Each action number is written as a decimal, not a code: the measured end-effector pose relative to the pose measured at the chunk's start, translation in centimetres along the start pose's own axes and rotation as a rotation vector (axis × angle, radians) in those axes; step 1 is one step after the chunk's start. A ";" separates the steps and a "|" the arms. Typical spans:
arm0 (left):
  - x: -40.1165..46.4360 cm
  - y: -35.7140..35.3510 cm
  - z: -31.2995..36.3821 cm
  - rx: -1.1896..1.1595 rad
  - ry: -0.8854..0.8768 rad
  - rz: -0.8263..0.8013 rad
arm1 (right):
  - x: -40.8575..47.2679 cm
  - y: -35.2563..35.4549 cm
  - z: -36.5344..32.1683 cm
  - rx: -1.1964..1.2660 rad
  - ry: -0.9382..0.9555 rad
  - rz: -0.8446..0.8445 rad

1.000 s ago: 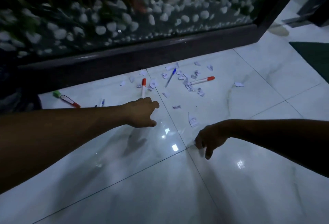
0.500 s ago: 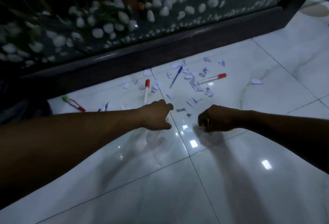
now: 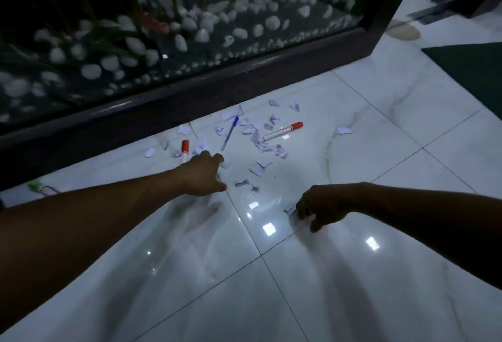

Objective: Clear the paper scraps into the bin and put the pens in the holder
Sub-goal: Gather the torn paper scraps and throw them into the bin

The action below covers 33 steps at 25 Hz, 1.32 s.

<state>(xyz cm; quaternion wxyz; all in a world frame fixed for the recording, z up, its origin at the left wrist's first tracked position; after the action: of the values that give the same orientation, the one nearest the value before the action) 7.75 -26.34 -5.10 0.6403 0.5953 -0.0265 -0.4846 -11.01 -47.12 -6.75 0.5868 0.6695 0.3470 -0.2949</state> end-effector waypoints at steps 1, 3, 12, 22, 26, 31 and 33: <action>0.9 0.1 -0.5 0.013 0.030 0.012 | 0.4 0.2 0.0 0.020 0.006 0.045; 2.5 0.3 -1.4 0.035 0.099 0.046 | 1.5 1.4 -0.3 0.055 0.025 0.160; 6.6 -2.2 -1.5 -0.205 0.129 0.128 | 6.5 8.4 4.7 0.213 -0.485 0.767; 5.3 -3.9 1.1 -0.312 -0.176 0.281 | 10.8 11.5 2.0 0.322 -0.340 0.797; 6.2 -2.9 -2.6 -0.277 0.006 0.241 | 12.5 12.6 1.0 0.293 -0.336 0.762; 6.2 -4.3 -1.8 -0.197 -0.158 0.157 | 12.6 11.1 0.8 0.237 -0.257 0.659; 6.1 -5.0 -1.1 -0.204 -0.224 0.121 | 12.0 10.2 0.7 0.260 -0.186 0.630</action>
<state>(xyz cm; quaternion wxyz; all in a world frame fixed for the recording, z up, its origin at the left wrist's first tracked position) 8.67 -28.62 -12.66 0.7185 0.4666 -0.0840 -0.5089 4.31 -47.15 -10.57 0.5881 0.7830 0.0280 -0.2008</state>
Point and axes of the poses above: each hand's wrist, its own x-axis towards the middle knuckle, its own y-axis out of the back of the hand, z = x × y, the point moved 3 cm from there along x, towards the middle knuckle, and after that the axes turned 3 degrees about -z, right-handed, at the moved point
